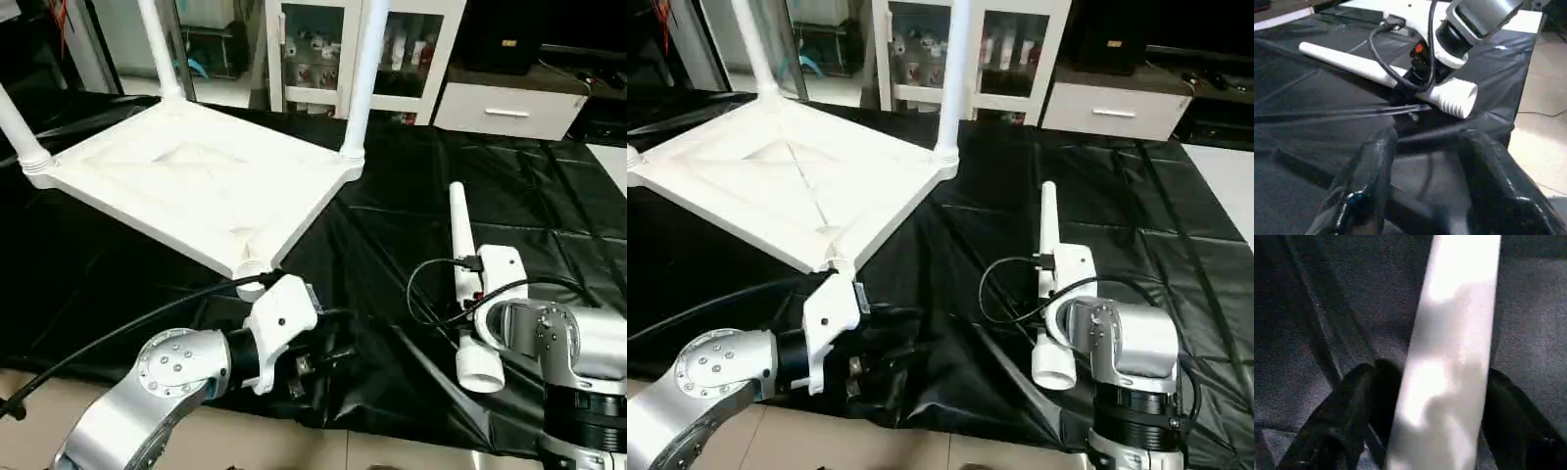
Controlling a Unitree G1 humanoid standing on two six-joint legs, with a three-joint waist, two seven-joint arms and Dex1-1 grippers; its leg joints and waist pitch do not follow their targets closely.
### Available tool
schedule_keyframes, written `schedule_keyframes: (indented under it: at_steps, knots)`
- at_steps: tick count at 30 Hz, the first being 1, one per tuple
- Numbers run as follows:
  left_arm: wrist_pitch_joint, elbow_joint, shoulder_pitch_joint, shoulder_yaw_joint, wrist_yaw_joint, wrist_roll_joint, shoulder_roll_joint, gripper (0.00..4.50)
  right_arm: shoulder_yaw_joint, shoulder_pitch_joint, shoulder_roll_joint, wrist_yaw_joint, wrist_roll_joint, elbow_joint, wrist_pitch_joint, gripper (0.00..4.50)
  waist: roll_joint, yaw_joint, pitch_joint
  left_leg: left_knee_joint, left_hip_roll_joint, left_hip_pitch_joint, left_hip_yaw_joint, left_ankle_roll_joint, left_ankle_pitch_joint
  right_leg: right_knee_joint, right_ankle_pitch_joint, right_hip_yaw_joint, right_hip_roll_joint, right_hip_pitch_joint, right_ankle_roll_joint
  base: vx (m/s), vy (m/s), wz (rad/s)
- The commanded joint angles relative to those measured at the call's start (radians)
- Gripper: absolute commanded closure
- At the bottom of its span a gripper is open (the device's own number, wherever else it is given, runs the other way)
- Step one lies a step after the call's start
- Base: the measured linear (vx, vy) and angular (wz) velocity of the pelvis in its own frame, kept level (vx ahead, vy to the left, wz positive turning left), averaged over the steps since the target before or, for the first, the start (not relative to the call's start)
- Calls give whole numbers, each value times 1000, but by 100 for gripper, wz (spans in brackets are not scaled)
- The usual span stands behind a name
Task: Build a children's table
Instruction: Pick table leg
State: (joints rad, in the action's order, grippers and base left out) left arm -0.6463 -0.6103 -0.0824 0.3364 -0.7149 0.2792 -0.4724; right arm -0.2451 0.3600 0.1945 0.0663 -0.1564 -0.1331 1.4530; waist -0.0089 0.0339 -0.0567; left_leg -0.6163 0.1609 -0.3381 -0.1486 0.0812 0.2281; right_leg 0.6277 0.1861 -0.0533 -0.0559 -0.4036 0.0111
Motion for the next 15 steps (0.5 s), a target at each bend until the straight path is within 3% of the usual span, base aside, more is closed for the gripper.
schedule_keyframes:
  at_steps: [1,8,14,15]
  knots:
    - [-7,-17,-12,12,-7,-8,-10,179,-14,-4,-2,3,-6,18,15,152,-9,1,47,83,42,-10,11,35,163,-99,428,55,-69,42,63,0,0,0]
    - [-5,-16,-20,20,-6,-6,-21,132,-30,-13,-17,0,-5,18,19,210,-7,0,54,81,43,-15,9,38,94,-81,262,56,-66,50,118,0,0,0]
    - [-9,-17,-24,18,-7,2,-24,88,-57,-15,-37,-7,-6,24,9,252,-6,0,49,83,42,-11,9,40,148,-90,346,56,-68,47,109,0,0,0]
    - [-8,-18,-24,17,-8,6,-29,59,-74,-15,-50,-11,-7,28,6,261,-6,0,49,83,42,-11,9,40,151,-91,353,56,-68,47,104,0,0,0]
